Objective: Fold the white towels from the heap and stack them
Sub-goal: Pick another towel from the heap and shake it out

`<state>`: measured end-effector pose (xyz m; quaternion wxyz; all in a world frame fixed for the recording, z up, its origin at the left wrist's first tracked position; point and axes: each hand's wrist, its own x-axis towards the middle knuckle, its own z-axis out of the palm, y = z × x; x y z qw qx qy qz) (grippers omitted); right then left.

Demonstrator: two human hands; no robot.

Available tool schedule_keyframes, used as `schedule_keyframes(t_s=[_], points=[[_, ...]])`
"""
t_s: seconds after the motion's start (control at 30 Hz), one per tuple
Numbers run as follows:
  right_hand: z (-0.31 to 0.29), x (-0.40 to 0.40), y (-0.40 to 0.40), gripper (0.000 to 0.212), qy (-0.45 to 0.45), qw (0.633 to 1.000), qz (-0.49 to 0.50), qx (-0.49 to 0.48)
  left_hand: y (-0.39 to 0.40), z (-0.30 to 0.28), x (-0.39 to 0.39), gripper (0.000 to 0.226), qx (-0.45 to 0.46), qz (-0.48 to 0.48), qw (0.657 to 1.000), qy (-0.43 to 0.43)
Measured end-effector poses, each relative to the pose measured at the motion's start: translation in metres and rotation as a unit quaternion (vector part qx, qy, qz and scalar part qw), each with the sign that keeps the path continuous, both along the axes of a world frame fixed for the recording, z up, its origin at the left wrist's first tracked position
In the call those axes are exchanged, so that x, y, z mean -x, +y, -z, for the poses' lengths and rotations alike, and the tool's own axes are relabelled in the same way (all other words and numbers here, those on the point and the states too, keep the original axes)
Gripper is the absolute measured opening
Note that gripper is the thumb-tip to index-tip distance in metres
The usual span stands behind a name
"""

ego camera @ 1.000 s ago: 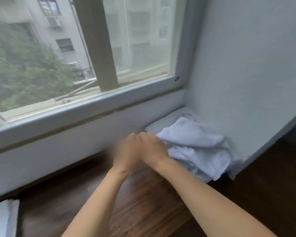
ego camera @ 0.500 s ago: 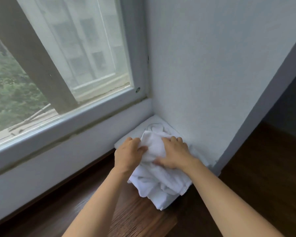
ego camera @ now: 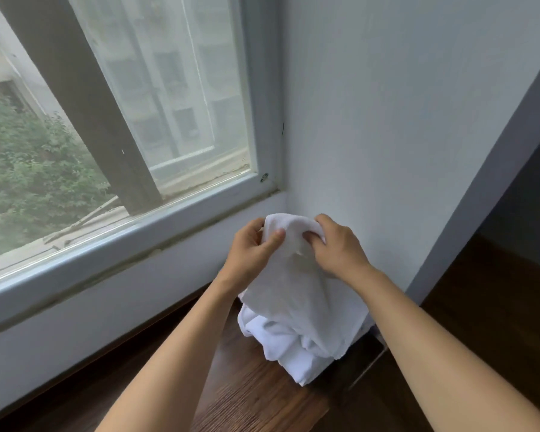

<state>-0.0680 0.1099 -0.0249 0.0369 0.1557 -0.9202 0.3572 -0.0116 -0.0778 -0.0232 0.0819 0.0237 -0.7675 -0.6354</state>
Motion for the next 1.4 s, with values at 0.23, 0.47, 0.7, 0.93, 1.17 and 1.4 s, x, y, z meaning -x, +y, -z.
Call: schedule_keyframes(t_s=[0.23,0.47,0.7,0.93,1.17,1.4], points=[[-0.079,0.009,-0.011,0.02,0.057,0.994,0.032,0.09,-0.007,-0.036,-0.011,0.019,0.11,0.081,0.991,0.001],[-0.174,0.003,-0.032,0.032,0.111,0.978,0.008,0.174,-0.014,-0.109,-0.024,0.017,-0.026,-0.132,0.984,0.114],[-0.244,-0.029,-0.101,0.037,0.129,0.959,-0.136,0.213,-0.074,-0.214,-0.059,0.072,-0.053,-0.135,0.988,0.051],[-0.262,-0.093,-0.178,0.032,0.162,0.901,-0.358,0.184,-0.162,-0.244,-0.127,0.056,-0.106,-0.073,0.991,-0.024],[-0.232,-0.165,-0.253,0.034,0.135,0.862,-0.468,0.142,-0.211,-0.237,-0.215,0.027,-0.063,-0.265,0.959,0.073],[-0.217,-0.221,-0.318,0.045,-0.1,0.851,-0.393,0.333,-0.255,-0.24,-0.299,0.018,-0.053,-0.26,0.958,0.108]])
